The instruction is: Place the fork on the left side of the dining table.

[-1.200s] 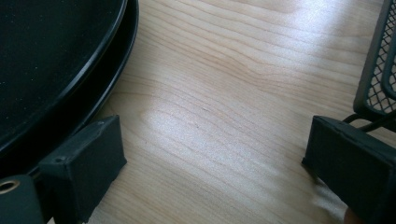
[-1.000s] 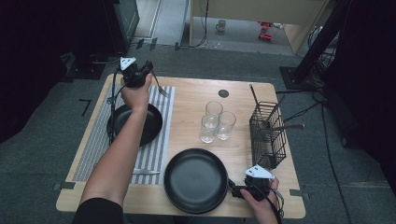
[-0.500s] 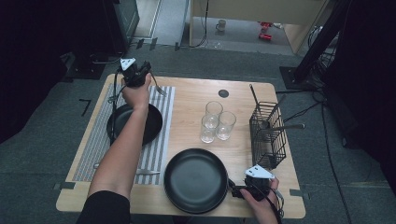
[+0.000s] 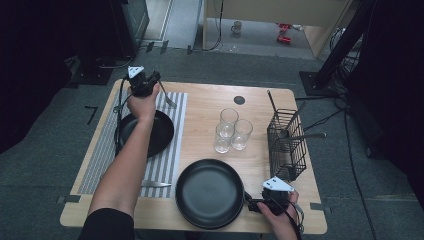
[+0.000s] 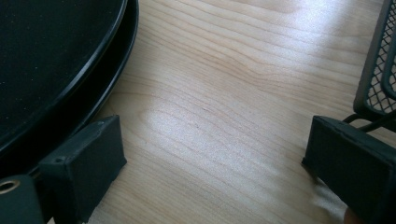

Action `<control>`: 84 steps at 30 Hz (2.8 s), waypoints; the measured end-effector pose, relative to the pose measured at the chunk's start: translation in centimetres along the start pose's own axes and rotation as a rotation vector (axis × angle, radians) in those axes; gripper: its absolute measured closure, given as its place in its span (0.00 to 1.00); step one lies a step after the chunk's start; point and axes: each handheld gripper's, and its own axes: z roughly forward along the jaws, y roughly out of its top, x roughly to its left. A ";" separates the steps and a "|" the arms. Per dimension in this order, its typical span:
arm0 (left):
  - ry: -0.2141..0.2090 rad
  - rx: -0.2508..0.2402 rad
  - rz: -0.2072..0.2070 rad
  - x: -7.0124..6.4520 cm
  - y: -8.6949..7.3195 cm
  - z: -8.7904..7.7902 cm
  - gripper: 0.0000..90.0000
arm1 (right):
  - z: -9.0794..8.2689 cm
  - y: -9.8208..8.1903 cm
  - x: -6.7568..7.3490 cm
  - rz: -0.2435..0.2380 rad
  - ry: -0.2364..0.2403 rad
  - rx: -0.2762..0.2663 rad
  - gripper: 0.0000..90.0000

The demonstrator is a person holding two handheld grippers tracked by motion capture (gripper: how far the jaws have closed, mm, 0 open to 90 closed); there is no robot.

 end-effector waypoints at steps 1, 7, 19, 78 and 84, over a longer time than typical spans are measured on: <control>0.001 0.002 -0.004 0.1 0.0 -0.1 0.99 | 0.0 0.0 0.0 0.000 0.000 0.000 0.05; -0.016 0.017 -0.011 0.1 0.2 -0.5 0.99 | 0.0 0.0 0.0 0.000 0.000 0.001 0.05; -0.017 -0.040 -0.085 0.5 0.5 1.0 0.99 | 0.0 0.0 0.0 0.000 0.000 0.001 0.05; 0.161 0.123 -0.167 10.0 -3.4 0.5 0.73 | 0.1 0.1 0.0 0.002 -0.004 -0.001 0.05; 0.170 0.135 -0.204 10.5 -3.8 0.4 0.72 | 0.1 0.1 0.0 0.002 -0.004 -0.001 0.05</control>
